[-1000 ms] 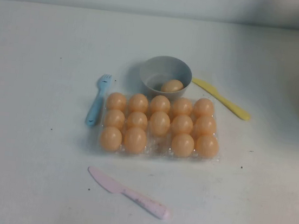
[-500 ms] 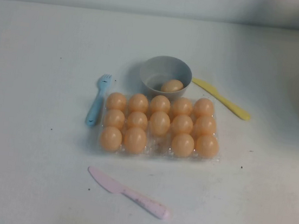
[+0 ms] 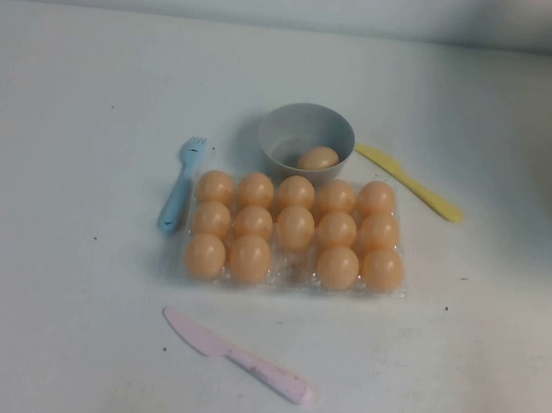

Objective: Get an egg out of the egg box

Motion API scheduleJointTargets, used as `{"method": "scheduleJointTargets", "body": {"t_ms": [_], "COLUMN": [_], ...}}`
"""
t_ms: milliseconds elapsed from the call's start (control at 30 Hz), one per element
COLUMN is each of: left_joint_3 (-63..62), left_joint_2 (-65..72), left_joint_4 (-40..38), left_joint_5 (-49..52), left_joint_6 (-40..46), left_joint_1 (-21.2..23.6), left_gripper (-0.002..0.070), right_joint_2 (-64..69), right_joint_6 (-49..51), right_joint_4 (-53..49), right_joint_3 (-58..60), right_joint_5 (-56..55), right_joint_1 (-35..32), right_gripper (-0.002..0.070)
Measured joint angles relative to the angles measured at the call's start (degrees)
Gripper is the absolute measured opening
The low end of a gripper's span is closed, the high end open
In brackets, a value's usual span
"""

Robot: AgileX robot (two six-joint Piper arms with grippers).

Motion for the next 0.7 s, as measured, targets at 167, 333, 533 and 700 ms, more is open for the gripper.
{"method": "scheduleJointTargets", "body": {"t_ms": [167,333,533,700], "left_joint_3": [0.0,0.0,0.0,0.0], "left_joint_2": [0.0,0.0,0.0,0.0], "left_joint_4": [0.0,0.0,0.0,0.0], "left_joint_5": [0.0,0.0,0.0,0.0], "left_joint_6": [0.0,0.0,0.0,0.0], "left_joint_1": [0.0,0.0,0.0,0.0], "left_gripper": [-0.0004,-0.0004,-0.0004,-0.0004], "right_joint_2": [0.0,0.0,0.0,0.0], "right_joint_6": [-1.0,-1.1,-1.2,-1.7], "right_joint_4": [2.9,3.7,7.1,5.8], "right_joint_3": [0.0,0.0,0.0,0.0], "right_joint_5": [-3.9,-8.9,-7.5,-1.5], "right_joint_1": [0.0,0.0,0.0,0.0], "right_gripper": [-0.0018,-0.0018,-0.0018,-0.0018]}}
